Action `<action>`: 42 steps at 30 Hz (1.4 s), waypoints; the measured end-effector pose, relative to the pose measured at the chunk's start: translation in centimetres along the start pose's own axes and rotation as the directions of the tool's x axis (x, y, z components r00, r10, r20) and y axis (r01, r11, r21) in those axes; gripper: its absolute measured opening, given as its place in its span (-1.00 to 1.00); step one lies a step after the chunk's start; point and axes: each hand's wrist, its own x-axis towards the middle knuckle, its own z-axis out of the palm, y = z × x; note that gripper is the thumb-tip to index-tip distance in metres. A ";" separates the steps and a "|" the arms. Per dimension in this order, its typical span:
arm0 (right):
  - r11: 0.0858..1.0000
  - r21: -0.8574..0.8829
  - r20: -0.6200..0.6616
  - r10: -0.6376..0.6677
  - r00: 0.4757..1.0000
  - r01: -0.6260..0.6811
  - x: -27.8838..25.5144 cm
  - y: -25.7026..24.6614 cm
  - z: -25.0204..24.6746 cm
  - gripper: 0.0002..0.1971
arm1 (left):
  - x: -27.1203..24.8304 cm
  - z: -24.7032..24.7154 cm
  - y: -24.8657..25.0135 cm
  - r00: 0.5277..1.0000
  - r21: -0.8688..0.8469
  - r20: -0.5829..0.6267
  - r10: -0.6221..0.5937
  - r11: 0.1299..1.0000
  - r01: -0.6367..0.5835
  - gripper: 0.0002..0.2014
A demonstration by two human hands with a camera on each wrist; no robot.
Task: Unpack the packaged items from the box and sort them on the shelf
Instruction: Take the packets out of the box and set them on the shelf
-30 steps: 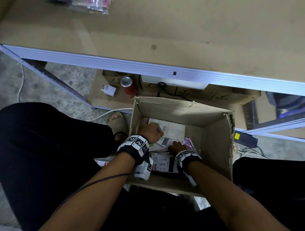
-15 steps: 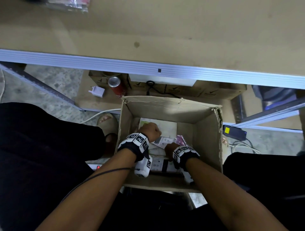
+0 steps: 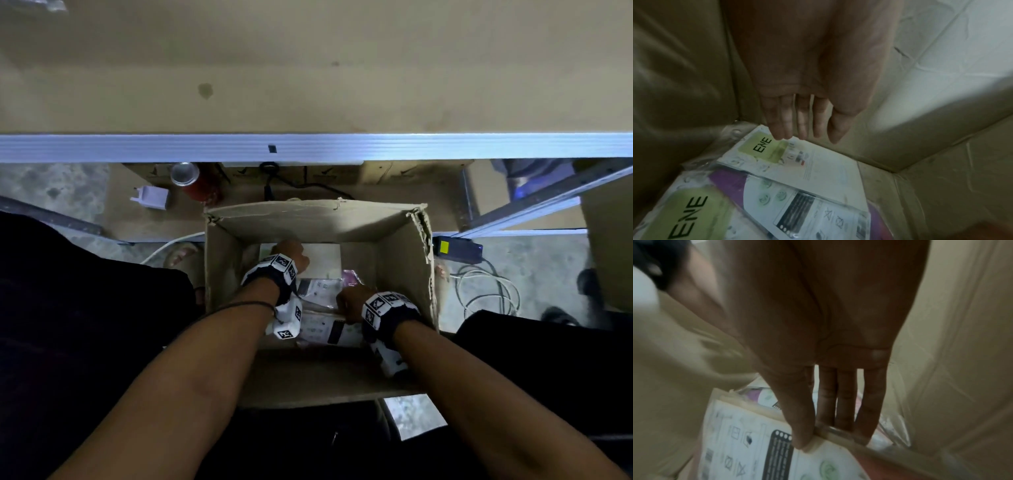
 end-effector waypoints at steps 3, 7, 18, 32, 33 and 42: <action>1.000 -0.021 0.007 -0.010 1.000 0.010 0.4 0.0 0.0 -0.72 | 1.6 1.0 0.1 0.997 0.021 0.064 0.042 0.999 -0.044 -0.35; 0.998 -0.048 0.023 -0.033 0.999 0.034 0.7 0.1 0.1 -0.73 | 2.2 2.9 0.1 0.982 0.204 0.166 0.089 0.971 -0.123 -0.31; 0.996 -0.057 0.009 -0.063 0.998 0.064 1.3 0.7 1.2 -0.81 | 0.3 6.2 0.0 0.992 0.333 0.042 0.116 0.935 -0.124 -0.76; 0.993 -0.084 0.014 -0.076 0.997 0.077 0.9 1.0 1.7 -0.80 | 1.3 4.1 -1.7 0.995 0.494 -0.019 0.100 0.866 -0.078 -0.64; 0.992 -0.093 0.018 -0.083 0.996 0.085 0.9 1.0 1.7 -0.84 | 1.1 4.2 -1.7 0.994 0.503 -0.020 0.110 0.860 -0.085 -0.65; 0.988 -0.099 0.041 -0.118 0.992 0.122 0.9 1.2 1.9 -0.79 | -0.1 4.9 -1.5 0.952 0.545 0.068 0.300 0.788 -0.287 -0.74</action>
